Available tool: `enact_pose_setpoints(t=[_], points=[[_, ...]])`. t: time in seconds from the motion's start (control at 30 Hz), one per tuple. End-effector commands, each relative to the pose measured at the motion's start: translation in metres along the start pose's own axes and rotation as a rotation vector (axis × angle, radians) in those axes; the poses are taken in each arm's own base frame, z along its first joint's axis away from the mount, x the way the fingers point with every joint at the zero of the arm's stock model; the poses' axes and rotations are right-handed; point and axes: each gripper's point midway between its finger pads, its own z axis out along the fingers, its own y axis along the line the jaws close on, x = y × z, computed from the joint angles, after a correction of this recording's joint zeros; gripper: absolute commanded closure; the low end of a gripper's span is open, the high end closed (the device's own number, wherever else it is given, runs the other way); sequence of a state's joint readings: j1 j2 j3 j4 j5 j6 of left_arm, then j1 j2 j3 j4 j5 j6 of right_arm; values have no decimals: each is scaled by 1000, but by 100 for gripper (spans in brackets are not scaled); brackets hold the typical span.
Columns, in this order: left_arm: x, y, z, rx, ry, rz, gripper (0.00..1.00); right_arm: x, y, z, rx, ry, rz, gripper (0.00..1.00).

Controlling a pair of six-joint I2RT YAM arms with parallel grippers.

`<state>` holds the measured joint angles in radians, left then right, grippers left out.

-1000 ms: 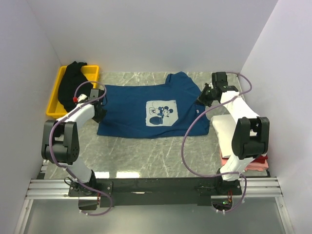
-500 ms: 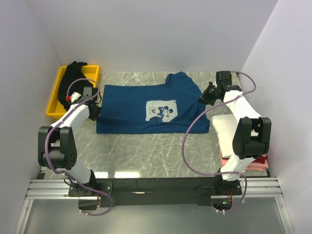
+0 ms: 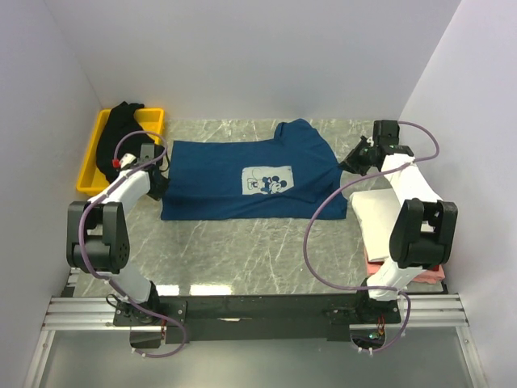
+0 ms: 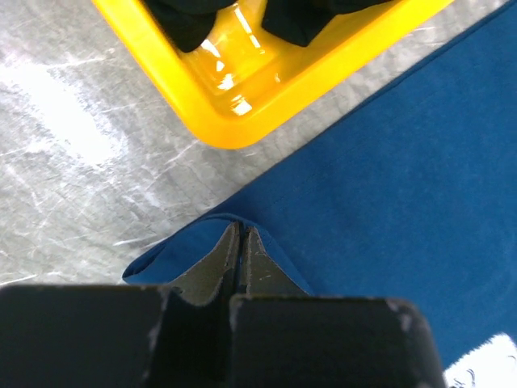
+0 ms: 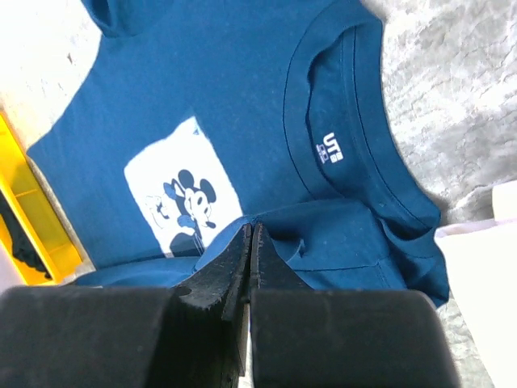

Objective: Fold and stack the t-shirts
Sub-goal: Fold the tshirt

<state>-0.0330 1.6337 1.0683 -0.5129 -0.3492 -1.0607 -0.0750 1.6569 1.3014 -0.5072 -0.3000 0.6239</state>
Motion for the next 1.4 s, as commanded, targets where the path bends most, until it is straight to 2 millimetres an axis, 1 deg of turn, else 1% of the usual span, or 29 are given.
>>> enact_pose_setpoints(t=[0.0, 0.27, 0.37, 0.53, 0.57, 0.6, 0.67, 0.7, 0.73, 0.77, 0.83, 0.9, 0.93, 0.97, 1.0, 1.03, 1.07, 1.1, 1.13, 1.17, 1.2, 1.23, 1.27, 1.3, 1.33, 1.37], points=[[-19, -24, -8, 67, -32, -12, 100, -14, 14, -16, -57, -67, -18, 100], [-20, -38, 0, 72, -19, 9, 100, -14, 9, -8, -49, -58, -10, 100], [-21, -43, 2, 81, -13, 17, 99, -17, 13, -5, -60, -52, -10, 100], [-21, -59, 7, 118, 3, 45, 99, -19, 14, 10, -67, -23, 7, 100], [-24, -62, 7, 125, 1, 42, 99, -21, 16, 12, -71, -23, 8, 100], [-22, -64, 7, 133, 12, 46, 99, -20, 14, 18, -66, -9, 15, 100], [-23, -71, 7, 158, 17, 52, 99, -23, 15, 23, -71, -10, 20, 100], [-21, -72, 9, 161, 26, 57, 99, -22, 13, 29, -65, 2, 24, 100], [-22, -73, 9, 161, 27, 58, 99, -22, 11, 31, -57, 3, 25, 100], [-22, -75, 9, 168, 28, 68, 96, -24, 11, 33, -52, 1, 22, 100], [-22, -75, 8, 177, 34, 74, 83, -23, 8, 39, -43, 15, 20, 86], [-22, -72, 7, 192, 38, 74, 65, -25, 8, 39, -40, 14, 14, 73], [-24, -74, -2, 220, 33, 63, 61, -25, 7, 39, -32, 12, 7, 62], [-21, -70, -2, 226, 33, 55, 57, -27, 9, 34, -33, 0, 3, 59], [-25, -70, -13, 250, 21, 39, 54, -28, 11, 31, -34, -10, -1, 56], [-20, -63, -13, 244, 28, 35, 54, -28, 10, 28, -28, -22, -6, 56], [-19, -61, -17, 251, 29, 20, 53, -26, 12, 21, -29, -35, -10, 56], [-24, -62, -27, 278, 13, 7, 53, -22, 15, 18, -28, -38, -23, 56], [-18, -53, -27, 270, 22, 3, 54, -19, 15, 15, -28, -46, -29, 56], [-15, -52, -31, 282, 26, -10, 54, -11, 12, 10, -17, -56, -36, 56], [-18, -55, -40, 318, 8, -25, 55, -3, 12, 9, -19, -54, -44, 56], [-10, -46, -36, 306, 21, -25, 56, 1, 15, 8, -35, -61, -44, 56], [-5, -45, -38, 312, 26, -30, 58, 16, 11, 8, -39, -44, -48, 56], [-2, -45, -41, 326, 30, -27, 60, 21, 8, 9, -32, -46, -53, 56], [5, -42, -38, 326, 38, -22, 61, 33, 12, 11, -36, -36, -78, 56], [13, -42, -38, 328, 45, -11, 62, 43, 6, 15, -21, -22, -82, 56]])
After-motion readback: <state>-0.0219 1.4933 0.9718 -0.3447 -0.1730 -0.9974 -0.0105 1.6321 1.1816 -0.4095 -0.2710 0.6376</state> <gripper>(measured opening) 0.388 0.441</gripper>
